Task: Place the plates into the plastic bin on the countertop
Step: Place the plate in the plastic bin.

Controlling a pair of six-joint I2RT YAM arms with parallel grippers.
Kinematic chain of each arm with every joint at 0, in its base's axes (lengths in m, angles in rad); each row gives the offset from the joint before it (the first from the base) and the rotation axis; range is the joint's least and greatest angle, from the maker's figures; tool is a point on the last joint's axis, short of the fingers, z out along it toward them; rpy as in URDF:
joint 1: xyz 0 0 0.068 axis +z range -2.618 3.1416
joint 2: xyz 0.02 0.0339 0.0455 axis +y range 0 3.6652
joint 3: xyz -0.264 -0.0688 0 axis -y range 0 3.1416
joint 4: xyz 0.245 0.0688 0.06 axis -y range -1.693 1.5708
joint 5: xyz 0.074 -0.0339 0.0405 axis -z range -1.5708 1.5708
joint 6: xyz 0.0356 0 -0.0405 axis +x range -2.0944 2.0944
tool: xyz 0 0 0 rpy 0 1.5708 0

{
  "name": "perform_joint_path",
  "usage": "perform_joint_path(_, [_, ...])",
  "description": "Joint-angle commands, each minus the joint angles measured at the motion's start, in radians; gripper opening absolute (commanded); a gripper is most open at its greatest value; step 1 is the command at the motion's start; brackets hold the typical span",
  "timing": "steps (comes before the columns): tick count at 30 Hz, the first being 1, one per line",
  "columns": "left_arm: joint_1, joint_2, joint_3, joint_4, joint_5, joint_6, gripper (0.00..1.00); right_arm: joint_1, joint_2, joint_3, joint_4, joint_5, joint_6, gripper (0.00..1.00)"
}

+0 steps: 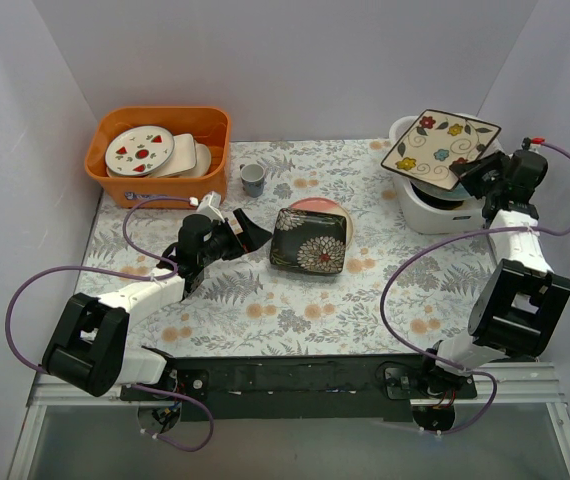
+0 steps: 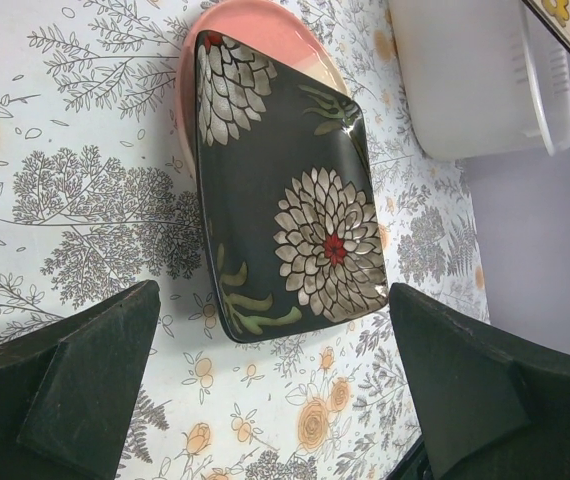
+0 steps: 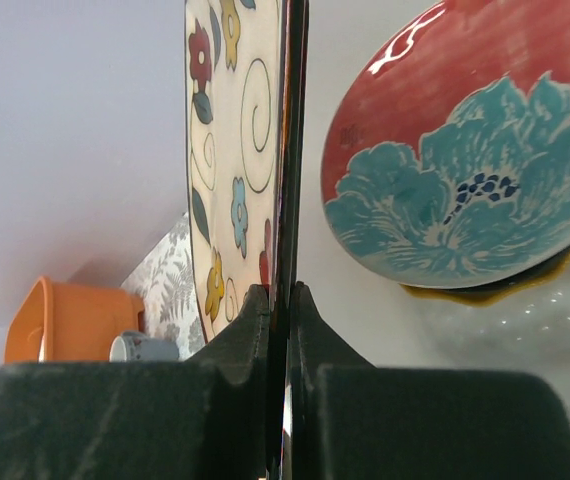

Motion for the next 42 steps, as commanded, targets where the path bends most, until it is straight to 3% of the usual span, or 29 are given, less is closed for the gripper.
perform_joint_path(1, [0.001, -0.023, 0.023, -0.014, 0.002, 0.029, 0.98, -0.005, -0.145, 0.012, 0.261, 0.117, 0.046, 0.01])
perform_joint_path(17, [0.001, -0.029, 0.023, -0.034, -0.001, 0.043, 0.98, -0.022, -0.126, 0.067, 0.247, 0.221, 0.021, 0.01])
perform_joint_path(42, [0.001, -0.029, -0.002, -0.027, 0.000, 0.039, 0.98, -0.023, 0.025, 0.141, 0.167, 0.162, -0.003, 0.01])
